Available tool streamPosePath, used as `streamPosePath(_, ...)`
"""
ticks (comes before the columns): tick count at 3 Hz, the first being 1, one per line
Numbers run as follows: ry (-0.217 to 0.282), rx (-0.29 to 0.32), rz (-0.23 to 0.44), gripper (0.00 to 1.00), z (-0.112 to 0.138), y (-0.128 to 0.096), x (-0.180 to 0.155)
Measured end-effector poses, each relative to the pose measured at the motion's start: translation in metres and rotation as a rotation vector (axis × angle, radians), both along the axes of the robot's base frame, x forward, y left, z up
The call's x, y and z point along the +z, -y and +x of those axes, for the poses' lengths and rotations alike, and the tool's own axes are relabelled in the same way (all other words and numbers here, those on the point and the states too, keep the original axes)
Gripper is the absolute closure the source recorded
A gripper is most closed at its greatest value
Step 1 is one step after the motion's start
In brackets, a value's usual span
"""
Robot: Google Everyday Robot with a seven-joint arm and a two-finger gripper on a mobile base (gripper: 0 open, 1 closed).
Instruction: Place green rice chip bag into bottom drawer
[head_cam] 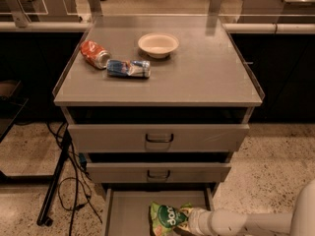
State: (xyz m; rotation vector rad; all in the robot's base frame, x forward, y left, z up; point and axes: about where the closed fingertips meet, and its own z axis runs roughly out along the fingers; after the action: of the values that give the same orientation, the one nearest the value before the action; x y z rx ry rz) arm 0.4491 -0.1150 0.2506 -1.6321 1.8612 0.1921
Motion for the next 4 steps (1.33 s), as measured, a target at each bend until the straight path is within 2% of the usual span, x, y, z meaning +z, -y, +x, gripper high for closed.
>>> streamPosePath(1, 0.005, 0.002, 0.000, 1.00, 0.002, -0.001, -0.001)
streamPosePath(2, 0.045, 0.021, 0.005, 1.00, 0.017, -0.006, -0.008)
streamPosePath(3, 0.108, 0.045, 0.047, 1.00, 0.033, -0.011, -0.014)
streamPosePath(4, 0.148, 0.060, 0.073, 1.00, 0.043, -0.008, -0.023)
